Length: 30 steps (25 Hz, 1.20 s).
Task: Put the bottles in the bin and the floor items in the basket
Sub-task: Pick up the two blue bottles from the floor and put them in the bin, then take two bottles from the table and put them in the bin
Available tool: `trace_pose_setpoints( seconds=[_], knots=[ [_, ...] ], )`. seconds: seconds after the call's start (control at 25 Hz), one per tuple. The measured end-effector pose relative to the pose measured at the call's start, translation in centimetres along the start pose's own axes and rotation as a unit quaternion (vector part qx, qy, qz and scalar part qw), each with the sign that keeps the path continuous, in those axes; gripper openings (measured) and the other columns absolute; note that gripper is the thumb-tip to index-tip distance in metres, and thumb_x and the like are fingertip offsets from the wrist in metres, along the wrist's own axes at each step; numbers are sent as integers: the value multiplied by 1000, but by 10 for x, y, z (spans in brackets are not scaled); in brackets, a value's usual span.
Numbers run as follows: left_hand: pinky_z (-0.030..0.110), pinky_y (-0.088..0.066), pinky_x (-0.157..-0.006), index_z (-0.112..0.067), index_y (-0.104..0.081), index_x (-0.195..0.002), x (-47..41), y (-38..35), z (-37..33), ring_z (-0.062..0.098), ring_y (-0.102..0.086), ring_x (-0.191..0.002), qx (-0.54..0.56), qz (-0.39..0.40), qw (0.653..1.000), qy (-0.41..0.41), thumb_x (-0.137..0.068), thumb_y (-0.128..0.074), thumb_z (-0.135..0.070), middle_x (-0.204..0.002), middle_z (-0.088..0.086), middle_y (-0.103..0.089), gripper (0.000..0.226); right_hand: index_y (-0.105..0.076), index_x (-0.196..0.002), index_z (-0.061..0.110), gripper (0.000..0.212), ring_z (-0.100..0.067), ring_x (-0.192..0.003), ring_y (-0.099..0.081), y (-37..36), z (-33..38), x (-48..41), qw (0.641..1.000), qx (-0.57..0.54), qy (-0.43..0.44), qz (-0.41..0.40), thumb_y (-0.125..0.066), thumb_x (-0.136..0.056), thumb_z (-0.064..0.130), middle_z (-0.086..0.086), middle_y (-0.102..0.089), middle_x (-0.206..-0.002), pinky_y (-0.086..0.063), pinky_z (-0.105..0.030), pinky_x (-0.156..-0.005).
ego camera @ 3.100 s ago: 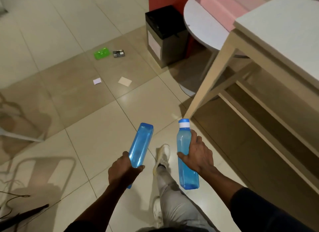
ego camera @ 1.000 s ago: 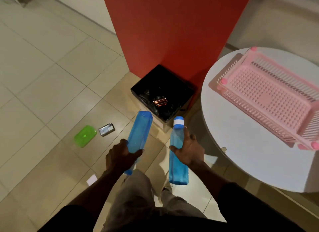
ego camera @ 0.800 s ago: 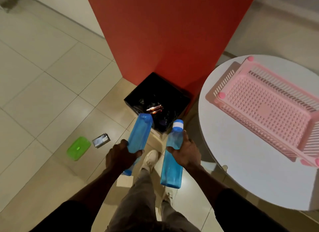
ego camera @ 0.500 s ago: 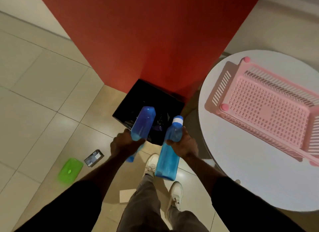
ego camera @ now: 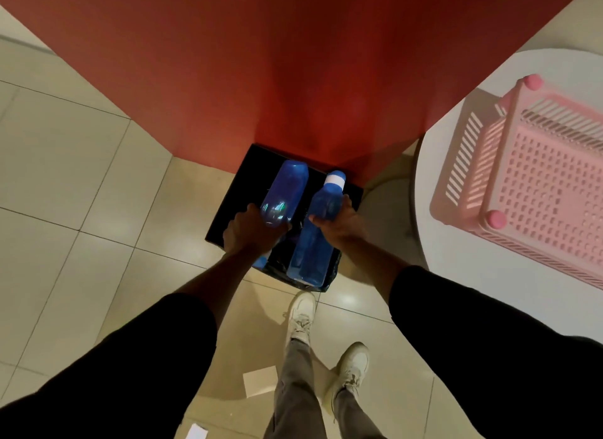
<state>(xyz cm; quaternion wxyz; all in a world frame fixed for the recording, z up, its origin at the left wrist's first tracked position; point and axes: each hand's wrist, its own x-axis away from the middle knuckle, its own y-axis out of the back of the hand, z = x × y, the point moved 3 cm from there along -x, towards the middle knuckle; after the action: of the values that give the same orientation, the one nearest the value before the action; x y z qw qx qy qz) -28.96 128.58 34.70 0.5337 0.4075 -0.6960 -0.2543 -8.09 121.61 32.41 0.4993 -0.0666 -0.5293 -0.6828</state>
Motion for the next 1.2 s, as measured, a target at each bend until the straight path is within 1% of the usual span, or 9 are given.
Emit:
trace_pose_setpoints(
  seconds=[0.16, 0.36, 0.52, 0.68, 0.76, 0.88, 0.92, 1.04, 1.2],
  knots=[
    [54, -45, -106, -4, -35, -146, -17, -26, 4, 43, -53, -131, -39, 9, 999, 16, -68, -79, -77, -142, 21, -55, 115, -37, -138, 13, 89, -38, -118, -62, -28, -27, -11, 995, 97, -12, 25, -68, -71, 63, -17, -61, -131, -54, -48, -96],
    [50, -44, -111, -7, -44, -145, 23, -44, 24, 36, -50, -132, -109, 30, 991, -71, -89, -70, -53, -141, 17, -53, 77, -33, -151, 12, 80, -35, -117, -61, -17, -65, 43, 992, 101, -14, 70, -69, -88, 47, -17, -62, -130, -50, -40, -91],
    [46, -40, -117, -10, -37, -152, 80, -54, 5, 35, -38, -144, -174, 60, 965, -188, -86, -74, -53, -153, 15, -41, 88, -30, -153, 17, 85, -35, -126, -57, 11, -81, 101, 992, 89, -16, 91, -72, -87, 50, -15, -56, -141, -50, -40, -95],
    [48, -46, -111, -5, -49, -144, 131, -59, -40, 39, -48, -139, -191, 78, 934, -292, -73, -88, -50, -149, 19, -49, 92, -25, -155, 20, 88, -33, -130, -52, 47, -86, 152, 989, 120, 33, 76, -71, -89, 55, -13, -48, -147, -48, -41, -100],
    [53, -52, -102, 0, -61, -134, 156, -62, -62, 43, -58, -129, -226, 94, 904, -350, -72, -84, -58, -141, 26, -58, 87, -27, -154, 21, 88, -33, -132, -48, 65, -95, 174, 989, 123, 50, 58, -71, -87, 56, -11, -46, -147, -47, -42, -102],
    [52, -50, -103, 0, -58, -136, 192, -67, -92, 40, -54, -131, -242, 104, 867, -423, -95, -26, -77, -145, 24, -51, 93, -31, -151, 18, 89, -33, -130, -46, 86, -123, 207, 989, 128, 73, 25, -68, -82, 60, -9, -48, -143, -45, -43, -103],
    [51, -44, -110, -1, -50, -144, 206, -69, -104, 39, -47, -140, -256, 99, 853, -444, -97, -22, -73, -153, 23, -42, 90, -31, -152, 17, 91, -32, -131, -45, 91, -138, 221, 989, 131, 75, 9, -67, -81, 61, -10, -47, -143, -43, -43, -106],
    [43, -20, -126, -9, -17, -162, 244, -90, -122, 33, -12, -158, -329, 149, 802, -475, -97, -54, -58, -171, 17, -9, 89, -29, -154, 14, 96, -34, -139, -38, 98, -187, 270, 988, 135, 57, -53, -64, -79, 63, -13, -43, -149, -34, -43, -117],
    [41, -16, -128, -10, -11, -163, 289, -118, -146, 32, -6, -160, -375, 177, 725, -551, -96, -60, -53, -173, 16, -2, 93, -24, -158, 14, 99, -38, -153, -22, 96, -254, 333, 985, 97, -43, -136, -61, -81, 63, -20, -29, -163, -22, -47, -125]
  ],
)
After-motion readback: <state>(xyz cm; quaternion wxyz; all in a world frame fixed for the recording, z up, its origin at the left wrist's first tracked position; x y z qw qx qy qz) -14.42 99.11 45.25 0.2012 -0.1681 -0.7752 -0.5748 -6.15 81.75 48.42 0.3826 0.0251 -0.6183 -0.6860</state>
